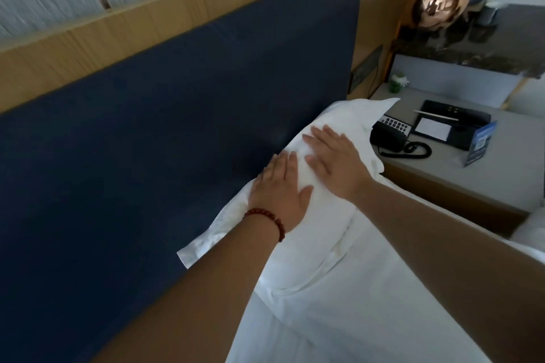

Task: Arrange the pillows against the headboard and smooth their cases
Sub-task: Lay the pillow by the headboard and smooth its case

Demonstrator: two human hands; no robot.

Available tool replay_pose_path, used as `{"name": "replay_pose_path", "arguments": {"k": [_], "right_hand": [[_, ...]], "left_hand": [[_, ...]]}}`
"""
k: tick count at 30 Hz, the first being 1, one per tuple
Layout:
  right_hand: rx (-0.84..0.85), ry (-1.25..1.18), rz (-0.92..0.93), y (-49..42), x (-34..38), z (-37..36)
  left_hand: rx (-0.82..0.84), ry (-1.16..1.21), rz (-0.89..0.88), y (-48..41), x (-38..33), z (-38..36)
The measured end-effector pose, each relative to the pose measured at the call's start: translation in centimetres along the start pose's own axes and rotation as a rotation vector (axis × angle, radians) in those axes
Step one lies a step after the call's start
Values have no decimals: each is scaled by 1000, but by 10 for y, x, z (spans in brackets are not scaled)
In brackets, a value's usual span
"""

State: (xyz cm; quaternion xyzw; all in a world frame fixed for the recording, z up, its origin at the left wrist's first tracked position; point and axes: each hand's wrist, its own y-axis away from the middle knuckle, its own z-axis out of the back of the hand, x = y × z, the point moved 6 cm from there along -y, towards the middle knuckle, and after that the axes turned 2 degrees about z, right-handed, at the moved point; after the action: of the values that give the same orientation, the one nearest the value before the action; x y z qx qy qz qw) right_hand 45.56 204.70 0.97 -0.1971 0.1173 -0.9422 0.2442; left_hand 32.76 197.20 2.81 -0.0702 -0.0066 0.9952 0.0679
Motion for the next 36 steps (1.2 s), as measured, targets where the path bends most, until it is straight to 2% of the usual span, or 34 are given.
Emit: {"name": "replay_pose_path", "arguments": {"k": [4,6,7,9,10,12,14,17,19,20,22,24,26,27,29,32,36], "right_hand": [[152,167,-96,-30,-34,5],[119,199,-172,-38,-42,14],[33,214,-125,-39,-35,18],[-112,170,104,-33,-11,21],[-121,148,218,-28,-5,14],[41,149,284,-24,-10,-2],[146,184,200,-36,-34,2],[201,263,-63,-61,-80,18],[197,196,-254,-63,-98,26],[150,146,-291,-61,-100,28],[-20,71,-222,-53,-88,31],[-142,55,-4,-44,-61,30],[-132,46,141,-41,-42,18],[-83,26,140,-43,-40,10],[1,-24,52,-49,-44,1],[-12,-93,-87,-57,-60,0],[42,-296,-430,-59,-83,-3]], "left_hand": [[-41,-44,-39,7,5,-19],[-74,-34,-50,9,6,-21],[-82,-26,-51,10,7,-23],[-98,-18,-57,15,10,-27],[-102,-20,-60,17,12,-29],[-101,-17,-55,18,14,-32],[-94,-18,-45,16,14,-35],[-90,-27,-35,12,12,-38],[-90,-32,-30,13,12,-38],[-90,-31,-28,13,12,-37],[-84,-43,-25,13,13,-38],[-108,-61,-18,14,12,-37],[-127,-67,-10,15,10,-38],[-134,-77,-6,14,10,-39],[-147,-85,-7,14,10,-38],[-110,-99,-20,12,9,-38],[-76,-109,-27,10,8,-38]]}}
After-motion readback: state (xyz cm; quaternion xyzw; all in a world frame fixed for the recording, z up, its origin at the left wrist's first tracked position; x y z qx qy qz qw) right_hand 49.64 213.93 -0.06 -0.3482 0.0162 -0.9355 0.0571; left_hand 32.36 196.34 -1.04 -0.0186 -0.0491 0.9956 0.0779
